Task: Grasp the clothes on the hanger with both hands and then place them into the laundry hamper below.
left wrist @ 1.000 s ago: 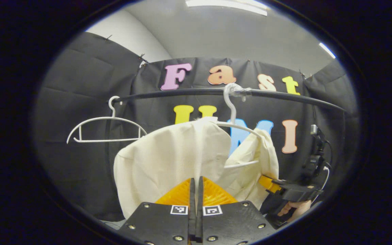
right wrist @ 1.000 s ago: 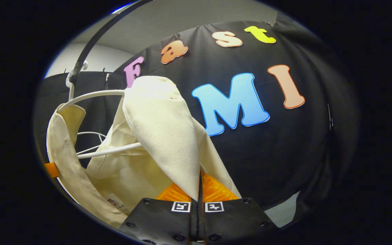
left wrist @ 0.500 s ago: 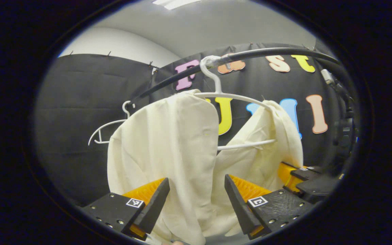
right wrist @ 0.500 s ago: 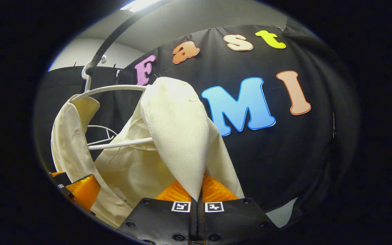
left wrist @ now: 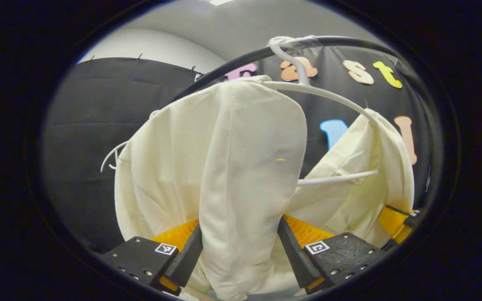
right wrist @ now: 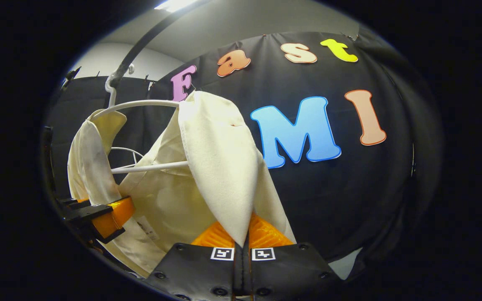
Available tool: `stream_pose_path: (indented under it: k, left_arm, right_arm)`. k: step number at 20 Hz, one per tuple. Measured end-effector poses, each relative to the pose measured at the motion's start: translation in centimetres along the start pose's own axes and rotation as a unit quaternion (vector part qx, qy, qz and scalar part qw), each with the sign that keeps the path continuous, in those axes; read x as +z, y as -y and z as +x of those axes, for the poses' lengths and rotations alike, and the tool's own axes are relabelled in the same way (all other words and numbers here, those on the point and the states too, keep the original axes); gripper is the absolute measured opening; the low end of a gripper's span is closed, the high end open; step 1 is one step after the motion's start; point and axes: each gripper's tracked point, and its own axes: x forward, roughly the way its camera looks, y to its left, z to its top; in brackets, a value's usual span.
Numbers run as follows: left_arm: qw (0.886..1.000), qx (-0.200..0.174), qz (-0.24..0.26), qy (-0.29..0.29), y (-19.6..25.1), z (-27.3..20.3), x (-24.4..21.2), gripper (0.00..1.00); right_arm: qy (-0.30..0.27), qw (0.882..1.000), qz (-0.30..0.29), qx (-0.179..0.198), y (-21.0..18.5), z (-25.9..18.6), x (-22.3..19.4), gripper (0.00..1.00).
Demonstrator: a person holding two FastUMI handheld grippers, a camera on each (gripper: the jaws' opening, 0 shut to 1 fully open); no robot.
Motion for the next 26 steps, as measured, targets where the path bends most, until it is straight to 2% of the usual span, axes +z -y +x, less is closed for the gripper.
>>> stream_pose_path:
  k: [2,3,6,7,9,12,16,20,26]
  left_arm:
    - [1.0,-0.009,0.008,-0.002,0.2,0.5,-0.1,0.87]
    - [1.0,-0.012,0.011,-0.002,-0.1,0.6,-0.1,0.72]
    - [1.0,-0.026,-0.002,0.007,-0.6,1.0,0.7,0.41]
    - [1.0,-0.024,-0.008,0.011,-1.2,0.7,0.9,0.23]
    - [0.999,-0.041,-0.03,0.013,-1.8,0.6,1.0,0.01]
    - [0.996,-0.045,-0.07,0.041,-3.8,-1.1,2.9,0.01]
    - [0.992,-0.05,-0.091,0.07,-5.6,-4.8,5.5,0.01]
    - [0.99,-0.04,-0.102,0.086,-8.4,-7.5,7.2,0.01]
    - [0.987,-0.019,-0.113,0.109,-13.1,-8.8,10.1,0.0]
  right_arm:
    - [0.002,1.0,-0.007,0.004,-0.3,-0.1,0.1,0.01]
    - [0.003,1.0,-0.008,0.007,-0.4,-0.1,0.1,0.01]
    - [0.002,1.0,-0.003,0.01,-0.4,-0.2,0.2,0.01]
    - [0.002,1.0,-0.002,0.009,-0.3,-0.1,0.1,0.01]
    - [0.001,1.0,0.001,0.009,-0.2,0.0,-0.1,0.01]
    - [-0.001,1.0,0.007,0.001,0.2,0.3,-0.3,0.01]
    - [0.004,1.0,0.022,-0.015,0.6,0.7,0.3,0.01]
    - [0.015,0.999,0.032,-0.026,0.7,1.0,1.3,0.01]
    - [0.035,0.997,0.045,-0.048,1.4,1.2,3.1,0.01]
